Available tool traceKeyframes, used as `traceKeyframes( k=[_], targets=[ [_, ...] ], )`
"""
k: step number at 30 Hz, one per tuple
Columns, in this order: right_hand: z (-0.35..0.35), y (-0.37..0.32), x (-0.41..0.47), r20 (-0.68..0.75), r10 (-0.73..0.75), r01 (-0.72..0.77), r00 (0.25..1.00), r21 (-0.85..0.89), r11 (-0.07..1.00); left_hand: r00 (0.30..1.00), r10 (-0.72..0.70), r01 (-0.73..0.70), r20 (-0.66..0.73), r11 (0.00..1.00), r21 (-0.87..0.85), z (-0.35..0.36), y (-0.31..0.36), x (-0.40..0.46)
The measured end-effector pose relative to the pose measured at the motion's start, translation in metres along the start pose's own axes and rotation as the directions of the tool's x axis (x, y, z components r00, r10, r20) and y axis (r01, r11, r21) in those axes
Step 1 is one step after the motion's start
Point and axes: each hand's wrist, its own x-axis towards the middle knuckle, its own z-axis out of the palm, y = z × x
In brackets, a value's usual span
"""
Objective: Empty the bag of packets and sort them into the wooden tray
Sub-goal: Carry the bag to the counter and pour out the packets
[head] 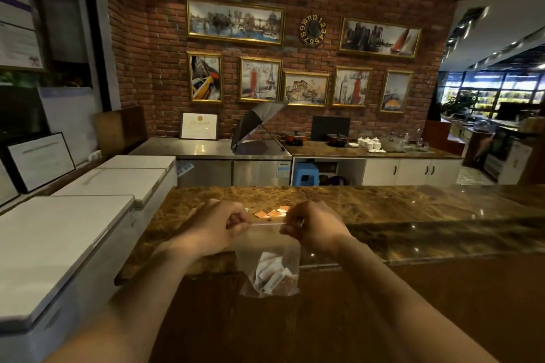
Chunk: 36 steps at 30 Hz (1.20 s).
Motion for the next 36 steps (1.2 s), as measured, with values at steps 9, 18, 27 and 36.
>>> traceKeyframes(
  k=[9,18,27,36],
  targets=[
    [0.026,0.031,0.13,-0.064,0.01,-0.013,0.998,-0.039,0.999,0.996,0.035,-0.032,-0.082,0.999,0.039,0.017,-0.075,0.118],
    [0.047,0.093,0.224,0.003,-0.008,0.008,1.0,-0.022,1.0,0.995,-0.075,0.08,-0.065,0.995,0.064,0.057,-0.109,0.211],
    [0.047,0.16,0.299,0.07,-0.129,0.11,0.989,0.22,0.969,0.99,-0.139,0.138,0.002,0.984,0.117,0.078,-0.11,0.287],
    [0.057,0.193,0.347,0.126,-0.131,0.075,0.983,0.378,0.923,0.988,-0.136,0.134,0.073,0.99,0.036,0.097,-0.121,0.331]
  ],
)
